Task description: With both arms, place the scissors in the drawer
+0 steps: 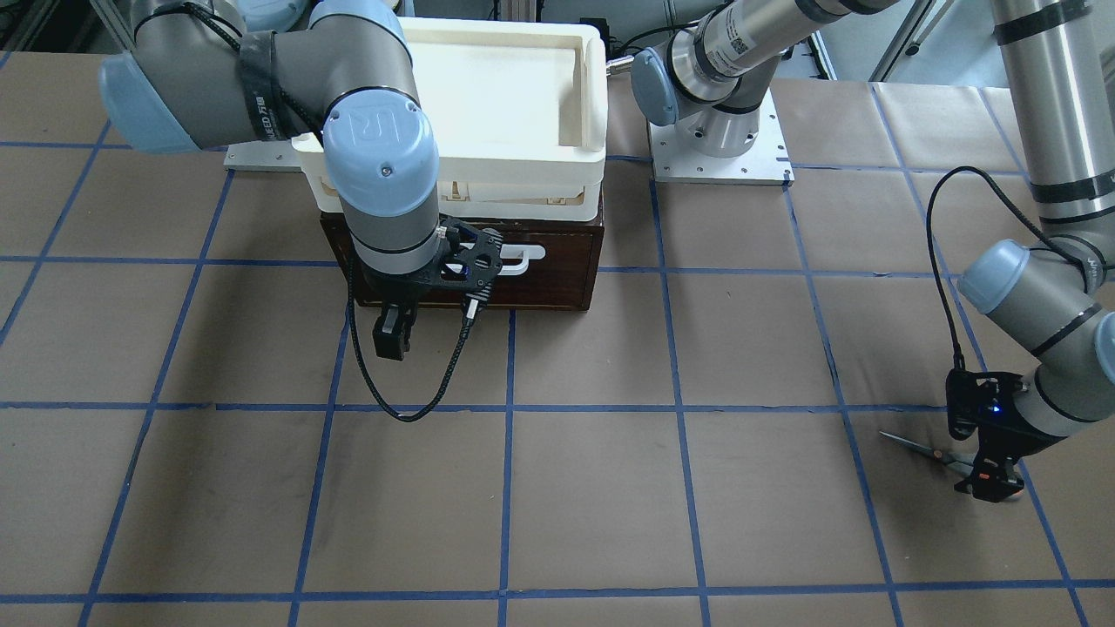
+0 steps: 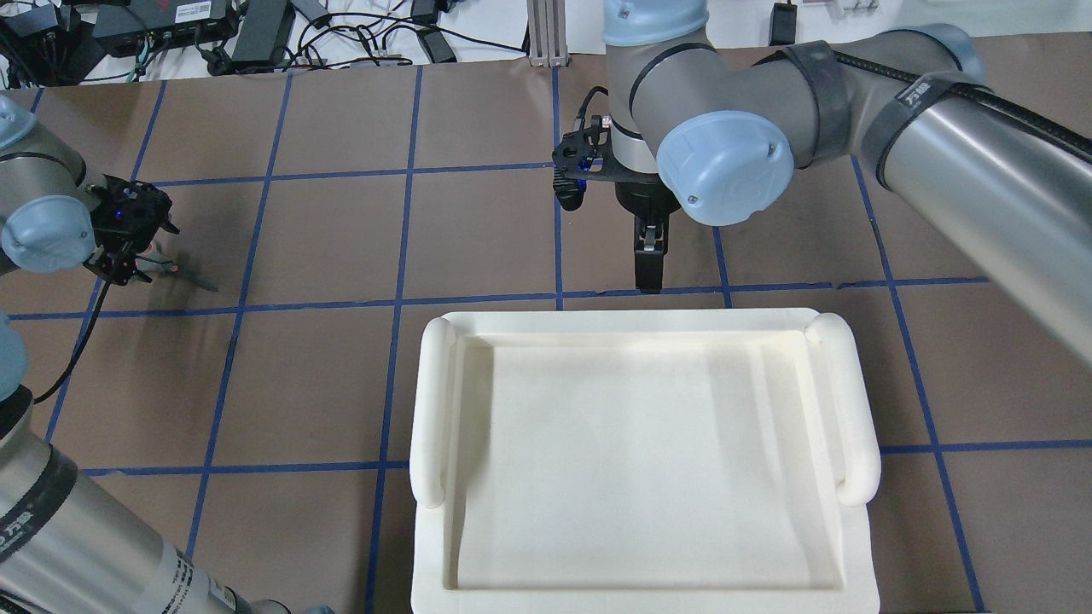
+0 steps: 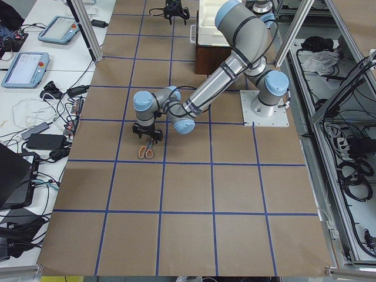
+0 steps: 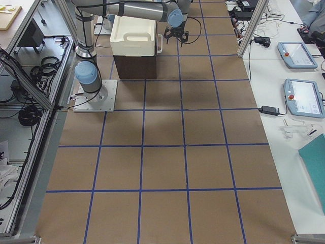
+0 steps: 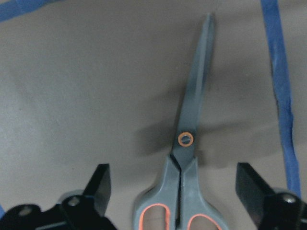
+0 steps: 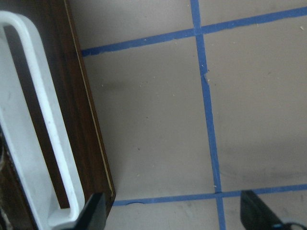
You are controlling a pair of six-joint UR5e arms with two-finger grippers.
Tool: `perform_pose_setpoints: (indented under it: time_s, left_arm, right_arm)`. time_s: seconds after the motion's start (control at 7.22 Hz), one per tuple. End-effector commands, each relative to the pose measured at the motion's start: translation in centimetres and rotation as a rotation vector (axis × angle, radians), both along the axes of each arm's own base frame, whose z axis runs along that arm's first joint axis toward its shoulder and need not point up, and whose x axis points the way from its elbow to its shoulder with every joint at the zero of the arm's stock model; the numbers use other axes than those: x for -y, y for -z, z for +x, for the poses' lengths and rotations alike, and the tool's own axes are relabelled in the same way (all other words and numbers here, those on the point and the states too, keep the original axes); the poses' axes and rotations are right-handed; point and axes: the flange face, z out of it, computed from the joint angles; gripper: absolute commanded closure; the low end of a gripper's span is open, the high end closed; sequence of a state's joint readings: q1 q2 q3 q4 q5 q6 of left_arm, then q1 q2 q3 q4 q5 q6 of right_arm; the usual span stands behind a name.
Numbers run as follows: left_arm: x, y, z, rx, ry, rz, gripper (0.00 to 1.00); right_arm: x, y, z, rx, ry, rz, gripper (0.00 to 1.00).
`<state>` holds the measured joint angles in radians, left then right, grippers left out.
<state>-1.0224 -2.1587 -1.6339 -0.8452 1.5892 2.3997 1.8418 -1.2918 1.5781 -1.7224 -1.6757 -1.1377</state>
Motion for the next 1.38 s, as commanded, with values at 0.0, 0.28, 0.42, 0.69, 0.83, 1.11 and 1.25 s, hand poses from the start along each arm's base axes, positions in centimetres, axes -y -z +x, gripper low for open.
perform_pose_setpoints:
  time_s: [0.0,0.28,0.42,0.69,0.83,1.11,1.25]
  left_arm:
    - [-0.5,0.7,1.5,-0.004,-0.023,0.009,0.14]
    - [-0.1,1.0,1.8,-0.016,-0.027,0.002,0.15]
    - [0.1,1.0,1.9,-0.016,-0.024,0.002,0.17]
    - [0.2,1.5,1.8,-0.020,-0.013,0.007,0.46]
    - [0.2,1.6,1.8,-0.022,-0.013,0.007,0.51]
    - [0.1,1.7,1.8,-0.024,-0.013,0.011,0.55]
    - [0.2,1.6,1.7,-0.023,-0.011,0.009,0.95]
  right_arm:
    - [0.1,-0.4,0.4,-0.066,-0.032,-0.061,0.00]
    - [0.6,-0.5,0.3,-0.046,-0.028,-0.079,0.00]
    - [0.9,0.8,1.0,0.006,-0.064,-0.047,0.00]
    - [0.7,1.5,1.5,0.052,-0.083,-0.010,0.00]
    - [0.5,1.8,1.8,0.088,-0.086,0.010,0.00]
    - [-0.8,2.7,2.1,0.135,-0.159,0.125,0.00]
    - [-0.8,2.5,2.2,0.142,-0.153,0.140,0.00]
